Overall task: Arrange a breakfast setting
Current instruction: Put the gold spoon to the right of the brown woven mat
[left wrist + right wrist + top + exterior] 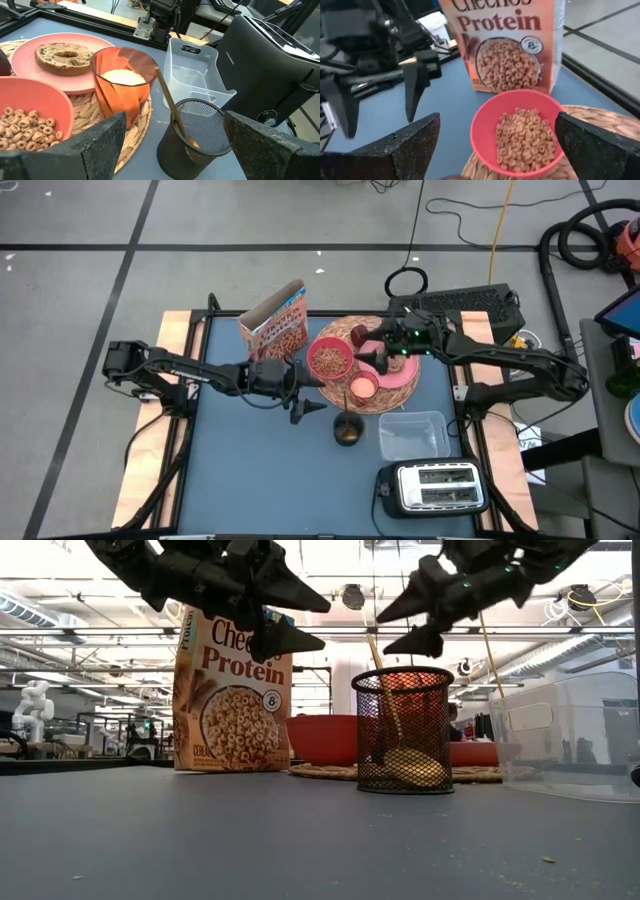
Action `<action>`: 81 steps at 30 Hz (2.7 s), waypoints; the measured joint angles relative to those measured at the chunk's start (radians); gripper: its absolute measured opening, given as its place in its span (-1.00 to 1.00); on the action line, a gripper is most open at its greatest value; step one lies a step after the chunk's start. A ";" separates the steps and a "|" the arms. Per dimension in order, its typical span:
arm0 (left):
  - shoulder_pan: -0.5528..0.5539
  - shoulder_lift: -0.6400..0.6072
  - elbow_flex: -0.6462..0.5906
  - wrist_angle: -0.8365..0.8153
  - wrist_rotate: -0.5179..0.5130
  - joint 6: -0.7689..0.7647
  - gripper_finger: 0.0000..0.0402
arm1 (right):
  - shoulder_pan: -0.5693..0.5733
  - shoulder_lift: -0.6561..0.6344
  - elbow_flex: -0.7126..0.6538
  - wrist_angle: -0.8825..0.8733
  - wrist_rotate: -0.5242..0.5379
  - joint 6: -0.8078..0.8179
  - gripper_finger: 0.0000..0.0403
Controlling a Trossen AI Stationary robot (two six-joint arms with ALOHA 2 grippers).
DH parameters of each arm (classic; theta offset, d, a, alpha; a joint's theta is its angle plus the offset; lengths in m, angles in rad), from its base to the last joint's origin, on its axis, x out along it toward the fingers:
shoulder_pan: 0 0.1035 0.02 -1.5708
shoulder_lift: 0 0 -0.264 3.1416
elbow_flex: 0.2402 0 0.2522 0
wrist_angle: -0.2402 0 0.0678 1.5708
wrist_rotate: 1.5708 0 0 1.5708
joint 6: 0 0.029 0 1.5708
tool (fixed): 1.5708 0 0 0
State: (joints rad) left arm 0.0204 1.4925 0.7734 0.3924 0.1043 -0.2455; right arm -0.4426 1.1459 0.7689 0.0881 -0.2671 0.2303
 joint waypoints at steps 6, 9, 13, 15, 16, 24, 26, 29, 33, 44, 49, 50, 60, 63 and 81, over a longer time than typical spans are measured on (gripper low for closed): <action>-0.023 0.000 0.000 -0.001 -0.001 -0.011 0.68 | 0.033 -0.068 -0.131 0.136 0.000 0.000 0.89; -0.041 0.000 0.000 -0.001 -0.041 -0.043 0.68 | 0.052 -0.094 -0.178 0.222 0.000 0.000 0.89; -0.076 0.021 0.000 0.032 -0.162 -0.057 0.68 | 0.079 -0.110 -0.214 0.322 -0.001 0.000 0.89; -0.091 0.050 0.000 0.076 -0.205 -0.073 0.68 | 0.091 -0.110 -0.215 0.351 -0.001 0.000 0.89; -0.097 0.070 0.000 0.107 -0.211 -0.079 0.68 | 0.095 -0.111 -0.215 0.359 -0.001 0.000 0.89; -0.110 0.254 0.001 0.358 -0.213 -0.140 0.68 | 0.105 -0.111 -0.215 0.371 0.000 0.000 0.89; -0.108 0.290 0.003 0.403 -0.213 -0.151 0.68 | 0.105 -0.111 -0.215 0.371 0.000 0.000 0.89; -0.103 0.338 0.005 0.479 -0.214 -0.162 0.68 | 0.105 -0.110 -0.215 0.371 0.000 -0.005 0.89; -0.104 0.377 0.020 0.502 -0.220 -0.164 0.68 | 0.105 -0.110 -0.215 0.372 0.000 -0.007 0.89; -0.104 0.453 0.175 0.367 -0.221 -0.149 0.68 | 0.105 -0.110 -0.215 0.375 0.000 -0.007 0.89; -0.104 0.452 0.182 0.339 -0.220 -0.138 0.68 | 0.105 -0.110 -0.215 0.374 0.000 -0.007 0.89; -0.104 0.452 0.182 0.341 -0.220 -0.137 0.68 | 0.105 -0.110 -0.215 0.374 0.000 -0.007 0.89; -0.104 0.452 0.182 0.335 -0.220 -0.136 0.16 | 0.105 -0.110 -0.215 0.374 0.000 -0.007 0.89; -0.104 0.452 0.182 0.336 -0.220 -0.135 -0.03 | 0.105 -0.110 -0.215 0.374 0.000 -0.007 0.89; -0.104 0.452 0.182 0.337 -0.219 -0.137 -0.52 | 0.105 -0.110 -0.215 0.374 0.000 -0.007 0.89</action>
State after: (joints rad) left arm -0.0834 1.9442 0.9550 0.7293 -0.1151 -0.3824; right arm -0.3374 1.0355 0.5541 0.4618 -0.2672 0.2230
